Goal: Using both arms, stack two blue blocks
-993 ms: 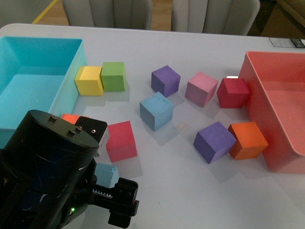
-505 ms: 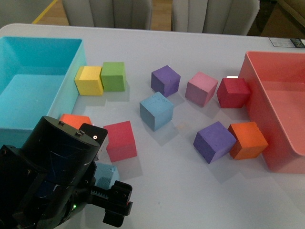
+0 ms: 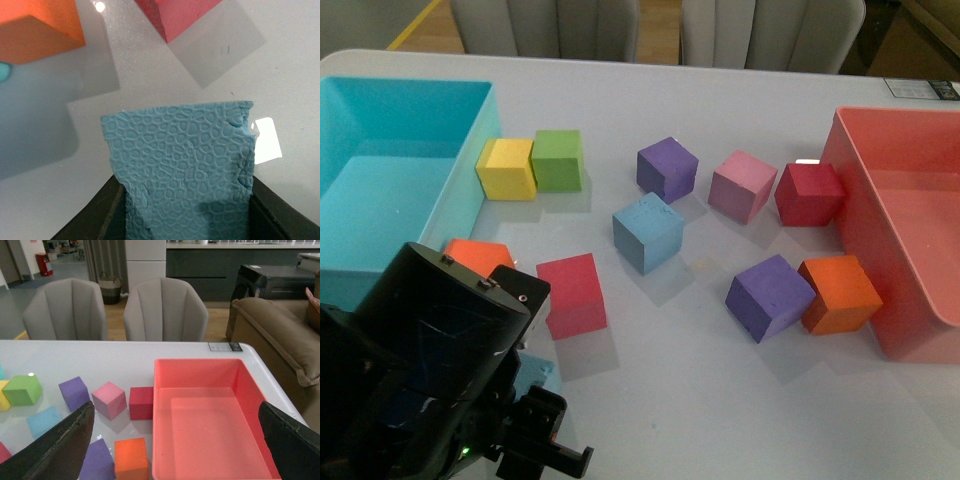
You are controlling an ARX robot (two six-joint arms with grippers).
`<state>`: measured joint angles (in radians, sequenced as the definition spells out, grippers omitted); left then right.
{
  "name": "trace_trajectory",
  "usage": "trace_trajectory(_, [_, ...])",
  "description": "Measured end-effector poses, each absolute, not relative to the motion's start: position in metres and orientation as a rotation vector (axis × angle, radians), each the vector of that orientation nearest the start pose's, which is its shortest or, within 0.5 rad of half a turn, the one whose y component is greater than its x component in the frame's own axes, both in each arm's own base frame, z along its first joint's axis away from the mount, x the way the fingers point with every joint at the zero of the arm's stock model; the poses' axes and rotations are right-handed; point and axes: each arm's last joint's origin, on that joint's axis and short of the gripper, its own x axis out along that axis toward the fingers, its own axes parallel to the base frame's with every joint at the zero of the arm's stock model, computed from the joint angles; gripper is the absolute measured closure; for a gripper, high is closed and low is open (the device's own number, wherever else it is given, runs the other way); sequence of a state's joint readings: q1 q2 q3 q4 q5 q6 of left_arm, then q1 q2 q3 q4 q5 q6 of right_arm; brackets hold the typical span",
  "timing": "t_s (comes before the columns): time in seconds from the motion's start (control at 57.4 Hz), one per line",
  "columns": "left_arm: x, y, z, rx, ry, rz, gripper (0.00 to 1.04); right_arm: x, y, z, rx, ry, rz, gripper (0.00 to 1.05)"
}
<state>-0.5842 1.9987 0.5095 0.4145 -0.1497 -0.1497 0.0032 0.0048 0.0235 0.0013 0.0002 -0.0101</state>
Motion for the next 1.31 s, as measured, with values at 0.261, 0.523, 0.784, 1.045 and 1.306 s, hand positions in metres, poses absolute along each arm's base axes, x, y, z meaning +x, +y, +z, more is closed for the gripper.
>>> trace_trajectory(0.261, [0.232, -0.136, 0.076, 0.291, 0.895, -0.363, 0.63, 0.097, 0.0, 0.171, -0.01, -0.02, 0.003, 0.09])
trace_trajectory(0.523, [0.274, -0.159, 0.109, 0.321, 0.797, -0.416, 0.64, 0.097, 0.0, 0.171, -0.01, -0.02, 0.003, 0.09])
trace_trajectory(0.784, [0.321, -0.199, 0.105, 0.356, 0.824, -0.493, 0.65, 0.097, 0.0, 0.171, -0.01, -0.02, 0.003, 0.09])
trace_trajectory(1.045, [0.356, -0.224, 0.097, 0.375, 0.829, -0.515, 0.65, 0.097, 0.0, 0.171, -0.01, -0.02, 0.003, 0.09])
trace_trajectory(1.306, [0.377, -0.238, 0.08, 0.409, 0.856, -0.516, 0.65, 0.097, 0.0, 0.171, -0.01, -0.02, 0.003, 0.09])
